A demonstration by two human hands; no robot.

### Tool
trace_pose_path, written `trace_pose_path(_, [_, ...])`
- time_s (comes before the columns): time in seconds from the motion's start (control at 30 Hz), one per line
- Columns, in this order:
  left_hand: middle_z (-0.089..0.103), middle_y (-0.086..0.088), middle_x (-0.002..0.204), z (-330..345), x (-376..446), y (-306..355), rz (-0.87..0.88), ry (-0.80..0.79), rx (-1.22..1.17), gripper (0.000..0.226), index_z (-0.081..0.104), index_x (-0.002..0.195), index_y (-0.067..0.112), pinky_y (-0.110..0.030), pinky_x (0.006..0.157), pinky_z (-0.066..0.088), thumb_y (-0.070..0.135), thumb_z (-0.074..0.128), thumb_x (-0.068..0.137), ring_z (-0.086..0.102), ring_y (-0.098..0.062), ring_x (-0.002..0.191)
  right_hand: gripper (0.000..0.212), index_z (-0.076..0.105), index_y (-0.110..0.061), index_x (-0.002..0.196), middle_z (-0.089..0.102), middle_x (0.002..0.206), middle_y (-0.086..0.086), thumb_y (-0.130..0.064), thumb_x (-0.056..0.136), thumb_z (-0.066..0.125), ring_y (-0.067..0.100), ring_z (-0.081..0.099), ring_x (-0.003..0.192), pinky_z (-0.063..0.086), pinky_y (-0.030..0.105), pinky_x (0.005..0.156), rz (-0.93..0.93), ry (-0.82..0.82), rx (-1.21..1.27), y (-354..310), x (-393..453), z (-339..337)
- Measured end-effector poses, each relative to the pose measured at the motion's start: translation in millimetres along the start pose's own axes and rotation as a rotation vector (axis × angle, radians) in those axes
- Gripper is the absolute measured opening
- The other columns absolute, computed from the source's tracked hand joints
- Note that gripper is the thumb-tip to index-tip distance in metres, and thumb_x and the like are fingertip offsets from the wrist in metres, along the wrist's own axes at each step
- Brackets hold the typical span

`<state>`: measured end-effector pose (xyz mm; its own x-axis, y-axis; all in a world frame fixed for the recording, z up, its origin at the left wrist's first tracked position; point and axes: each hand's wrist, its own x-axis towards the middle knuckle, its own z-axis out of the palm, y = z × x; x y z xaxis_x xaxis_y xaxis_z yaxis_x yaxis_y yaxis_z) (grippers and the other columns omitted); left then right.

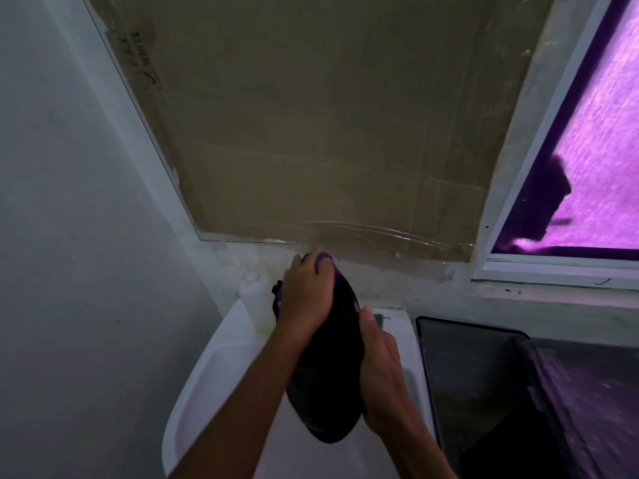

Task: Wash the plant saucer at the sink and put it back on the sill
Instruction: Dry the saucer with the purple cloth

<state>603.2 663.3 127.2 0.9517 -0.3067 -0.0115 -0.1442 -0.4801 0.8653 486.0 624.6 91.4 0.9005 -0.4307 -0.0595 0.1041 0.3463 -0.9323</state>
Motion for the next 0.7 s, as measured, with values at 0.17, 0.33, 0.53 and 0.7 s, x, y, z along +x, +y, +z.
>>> trace_pose_path(0.17, [0.068, -0.016, 0.112, -13.3, 18.8, -13.8, -0.365, -0.103, -0.451, 0.029, 0.068, 0.104, 0.016, -0.043, 0.089, 0.054, 0.034, 0.047, 0.092, 0.065, -0.033, 0.101, 0.053, 0.073, -0.022, 0.098, 0.074, 0.093, 0.015, -0.05, 0.095, 0.029, 0.034, 0.071, 0.087, 0.057, 0.055, 0.079, -0.112, -0.049, -0.087, -2.0, -4.4, 0.5])
trace_pose_path(0.33, [0.046, 0.002, 0.146, 4.9, -25.3, -5.9, -0.019, -0.018, -0.326, 0.048, 0.049, 0.136, 0.038, -0.039, 0.109, 0.038, 0.047, 0.035, 0.091, 0.047, -0.015, 0.13, 0.055, 0.073, -0.013, 0.091, 0.073, 0.084, 0.019, -0.051, 0.093, 0.034, 0.03, 0.072, 0.078, 0.06, 0.034, 0.065, -0.113, 0.01, -0.066, -6.2, 10.5, -2.8])
trace_pose_path(0.53, [0.002, 0.007, 0.165, 16.6, -57.5, 8.3, 0.187, -0.003, -0.031, 0.05, 0.018, 0.153, 0.039, -0.049, 0.122, 0.018, 0.038, 0.028, 0.103, 0.002, -0.016, 0.152, 0.054, 0.075, -0.019, 0.081, 0.073, 0.074, 0.012, -0.051, 0.092, 0.033, 0.019, 0.07, 0.068, 0.056, 0.023, 0.062, -0.15, 0.014, -0.077, -9.8, 19.4, -9.9])
trace_pose_path(0.7, [0.036, -0.006, 0.154, -7.8, -23.9, 34.3, 0.135, 0.087, -0.004, 0.044, 0.041, 0.146, 0.027, -0.056, 0.117, 0.02, 0.028, 0.036, 0.103, 0.027, -0.026, 0.145, 0.053, 0.075, -0.02, 0.094, 0.075, 0.09, 0.01, -0.053, 0.093, 0.032, 0.023, 0.072, 0.086, 0.058, 0.029, 0.07, -0.123, -0.091, 0.045, -16.5, 15.0, -15.6])
